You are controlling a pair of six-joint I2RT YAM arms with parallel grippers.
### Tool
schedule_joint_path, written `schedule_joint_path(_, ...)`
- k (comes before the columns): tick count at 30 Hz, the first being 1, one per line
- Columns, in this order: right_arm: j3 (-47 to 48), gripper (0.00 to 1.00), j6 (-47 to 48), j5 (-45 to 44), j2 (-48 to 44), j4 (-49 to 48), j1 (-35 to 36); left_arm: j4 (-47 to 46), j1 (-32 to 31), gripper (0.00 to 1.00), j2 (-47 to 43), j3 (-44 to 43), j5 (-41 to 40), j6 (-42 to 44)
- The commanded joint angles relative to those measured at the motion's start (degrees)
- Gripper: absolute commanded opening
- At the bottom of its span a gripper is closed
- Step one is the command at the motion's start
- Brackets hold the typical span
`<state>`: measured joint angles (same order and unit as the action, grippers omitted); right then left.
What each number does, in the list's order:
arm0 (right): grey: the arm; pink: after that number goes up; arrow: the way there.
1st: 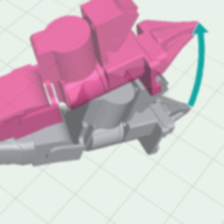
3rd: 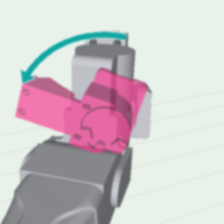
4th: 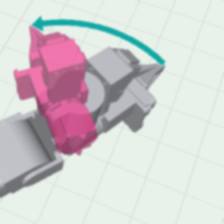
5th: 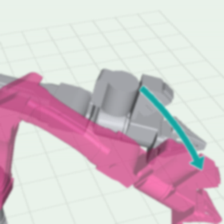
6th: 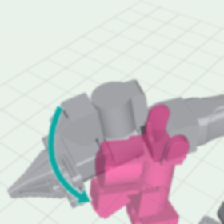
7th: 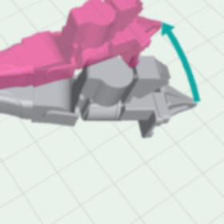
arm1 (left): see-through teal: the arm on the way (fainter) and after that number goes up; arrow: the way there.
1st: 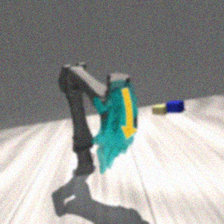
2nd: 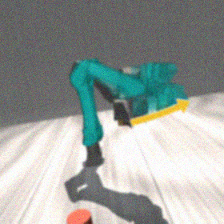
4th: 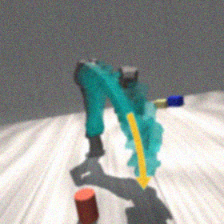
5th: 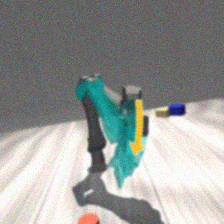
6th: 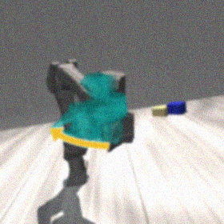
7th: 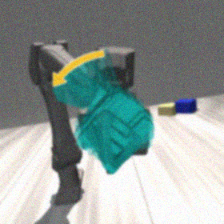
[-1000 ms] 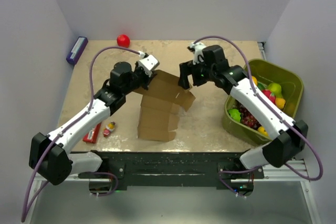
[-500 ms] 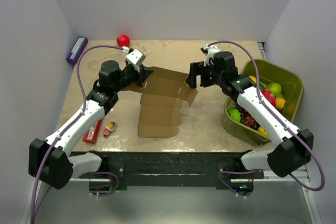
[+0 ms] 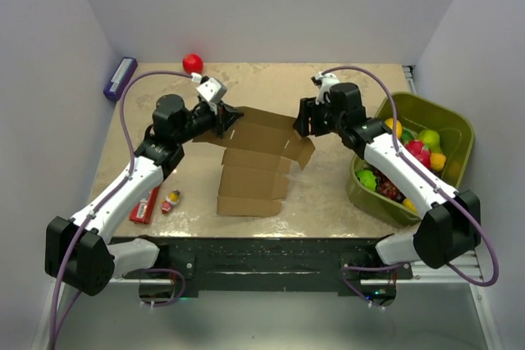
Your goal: Fold the paper box
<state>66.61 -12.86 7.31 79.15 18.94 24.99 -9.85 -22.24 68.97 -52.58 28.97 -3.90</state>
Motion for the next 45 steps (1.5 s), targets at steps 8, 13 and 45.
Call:
schedule_joint_path(8,0.2,0.26,-1.1,1.2,0.7,-2.3,-0.3,-3.2,0.4,0.00,-0.3,0.3,1.4,-0.2)
schedule_joint_path(13,0.6,0.06,-1.0,-0.4,1.7,-0.3,-0.4,-2.5,0.4,0.00,0.4,0.1,0.9,0.4)
schedule_joint_path(45,-4.2,0.00,-2.5,-4.0,1.9,-2.2,-0.6,-14.1,-14.0,0.50,-3.6,25.2,-20.5,-15.5)
